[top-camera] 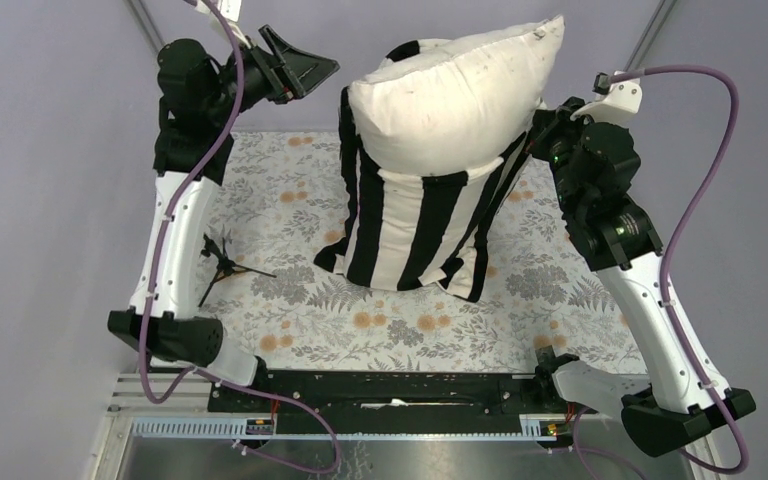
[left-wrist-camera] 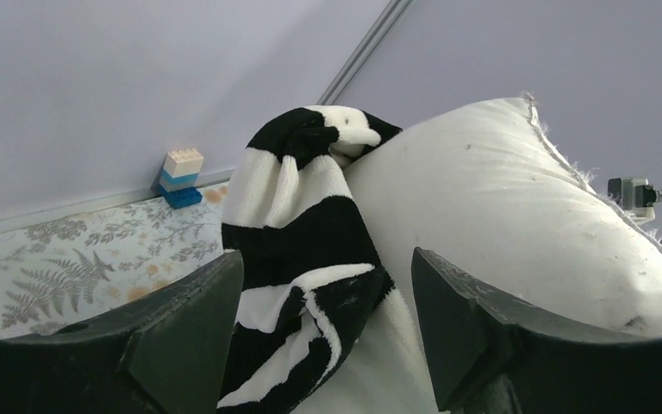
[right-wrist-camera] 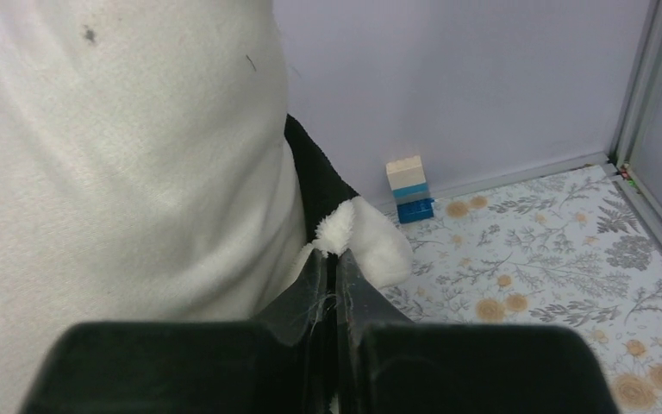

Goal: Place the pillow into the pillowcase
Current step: Stuff the pillow into the pillowcase.

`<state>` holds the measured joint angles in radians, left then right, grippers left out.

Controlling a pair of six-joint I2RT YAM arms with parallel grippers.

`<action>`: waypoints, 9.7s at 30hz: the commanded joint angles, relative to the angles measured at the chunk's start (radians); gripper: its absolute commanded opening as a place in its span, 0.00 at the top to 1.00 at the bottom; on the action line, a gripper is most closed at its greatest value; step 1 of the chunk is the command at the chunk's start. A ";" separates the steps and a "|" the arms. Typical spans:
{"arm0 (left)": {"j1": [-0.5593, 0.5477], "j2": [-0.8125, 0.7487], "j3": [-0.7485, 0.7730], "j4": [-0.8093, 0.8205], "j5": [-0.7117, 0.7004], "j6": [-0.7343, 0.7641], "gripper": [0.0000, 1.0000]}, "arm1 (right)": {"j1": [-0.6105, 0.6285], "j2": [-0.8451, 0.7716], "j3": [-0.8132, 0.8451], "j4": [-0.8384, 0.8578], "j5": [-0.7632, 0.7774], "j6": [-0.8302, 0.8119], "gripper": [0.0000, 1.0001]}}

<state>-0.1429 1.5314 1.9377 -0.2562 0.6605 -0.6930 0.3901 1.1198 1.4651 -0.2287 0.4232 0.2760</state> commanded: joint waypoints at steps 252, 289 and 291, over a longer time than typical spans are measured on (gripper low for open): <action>-0.600 -0.338 -1.131 0.226 -0.612 -0.093 0.20 | 0.297 0.476 -0.009 -0.129 -0.337 0.228 1.00; -0.502 -0.449 -1.191 0.275 -0.743 -0.175 0.15 | 0.486 0.033 -0.634 -0.056 -0.317 0.246 1.00; -0.483 -0.316 -1.134 0.335 -0.761 -0.159 0.13 | 0.491 0.018 -0.634 -0.054 -0.325 0.241 1.00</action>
<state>-0.6846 1.0313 0.7296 0.0097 -0.0463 -0.8974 0.8574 1.1671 0.8516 -0.2665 0.1539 0.5373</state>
